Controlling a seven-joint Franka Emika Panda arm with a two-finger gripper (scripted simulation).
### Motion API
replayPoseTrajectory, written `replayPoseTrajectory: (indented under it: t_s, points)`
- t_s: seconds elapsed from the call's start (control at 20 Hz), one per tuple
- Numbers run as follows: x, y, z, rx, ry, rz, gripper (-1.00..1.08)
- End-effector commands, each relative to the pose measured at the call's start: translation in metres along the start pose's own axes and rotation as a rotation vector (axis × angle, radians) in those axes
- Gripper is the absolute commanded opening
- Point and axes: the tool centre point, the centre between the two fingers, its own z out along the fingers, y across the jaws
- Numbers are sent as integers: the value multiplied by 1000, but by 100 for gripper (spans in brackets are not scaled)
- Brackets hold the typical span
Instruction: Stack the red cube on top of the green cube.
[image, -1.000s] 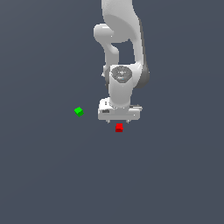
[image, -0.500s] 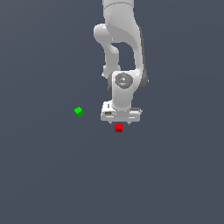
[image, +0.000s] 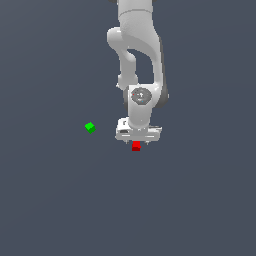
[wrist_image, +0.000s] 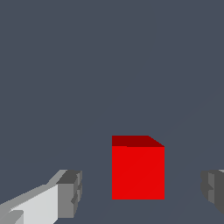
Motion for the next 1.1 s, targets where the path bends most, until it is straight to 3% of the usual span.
replayPoseTrajectory:
  t_s: [0.0, 0.45, 0.5, 1.05]
  points:
    - [-1, 0, 12, 0, -1, 1, 100]
    - [0, 0, 37, 0, 0, 2, 100]
    - [0, 0, 37, 0, 0, 2, -100]
    - [0, 0, 36, 0, 0, 2, -100]
